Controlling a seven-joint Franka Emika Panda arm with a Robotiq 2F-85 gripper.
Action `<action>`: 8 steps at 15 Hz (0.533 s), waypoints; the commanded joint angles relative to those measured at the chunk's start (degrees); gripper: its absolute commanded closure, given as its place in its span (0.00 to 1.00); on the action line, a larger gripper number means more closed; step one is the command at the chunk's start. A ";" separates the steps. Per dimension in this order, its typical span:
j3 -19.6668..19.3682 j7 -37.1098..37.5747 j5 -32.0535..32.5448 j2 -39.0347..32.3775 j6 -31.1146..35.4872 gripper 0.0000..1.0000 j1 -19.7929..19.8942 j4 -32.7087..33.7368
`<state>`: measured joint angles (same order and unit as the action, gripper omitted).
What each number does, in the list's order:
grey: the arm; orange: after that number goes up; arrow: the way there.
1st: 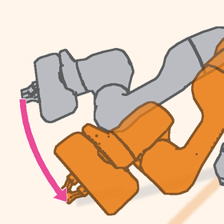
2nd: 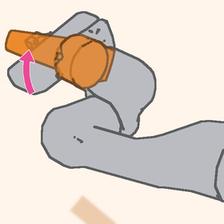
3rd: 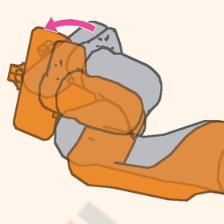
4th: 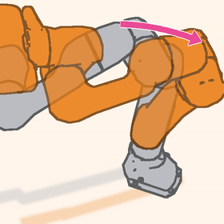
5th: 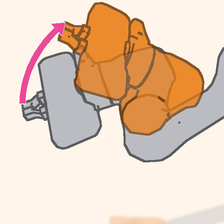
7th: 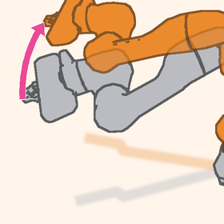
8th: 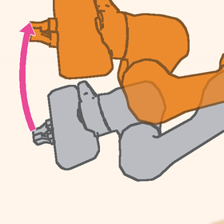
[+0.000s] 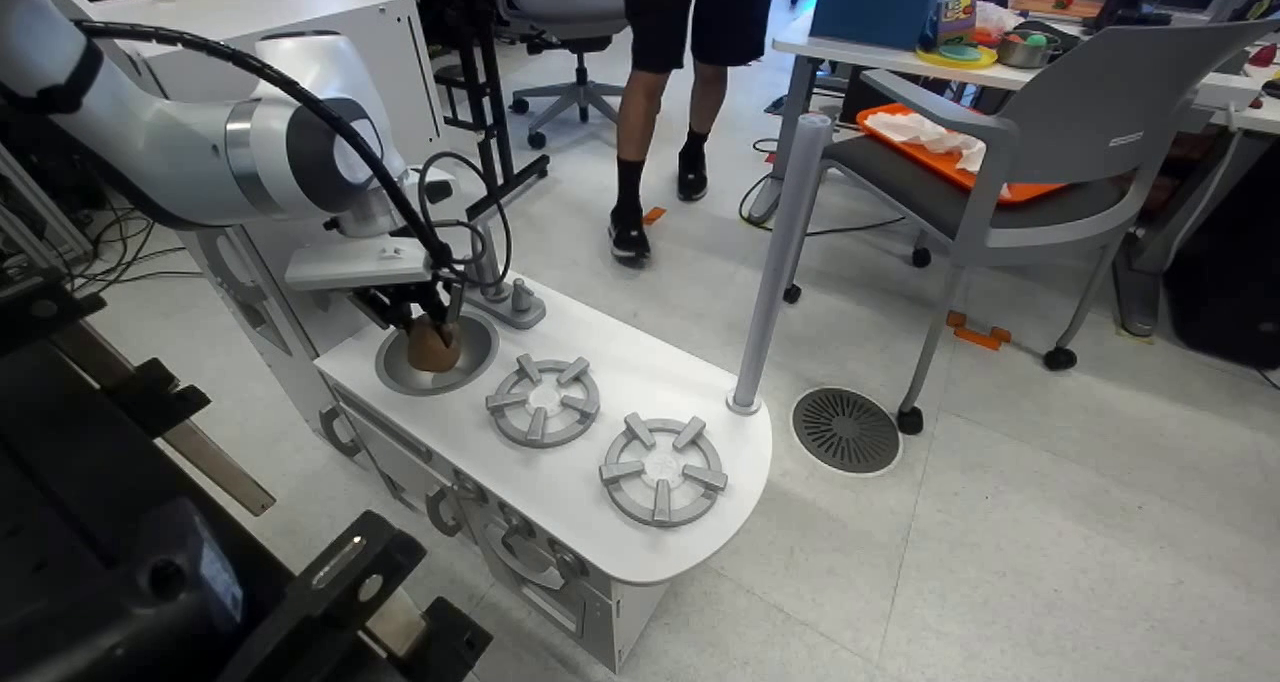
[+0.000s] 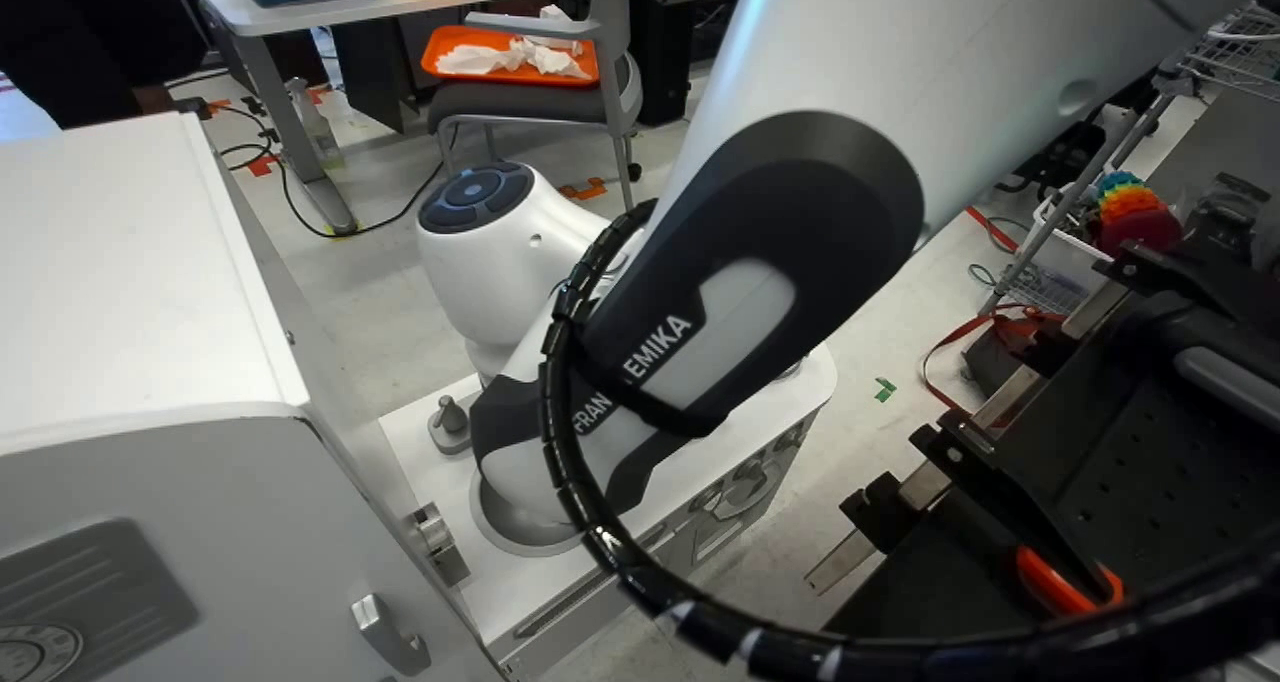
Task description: Put the brown object in the sink.
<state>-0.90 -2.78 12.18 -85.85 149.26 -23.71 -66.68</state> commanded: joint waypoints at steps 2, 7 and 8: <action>1.06 -1.21 0.72 0.00 -2.06 0.26 0.99 0.38; 1.47 -1.10 0.22 0.09 -8.48 0.00 1.19 1.43; 1.69 -1.30 0.09 0.15 -10.26 0.00 1.44 1.64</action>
<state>-0.79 -2.93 12.17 -85.70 143.92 -23.56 -66.53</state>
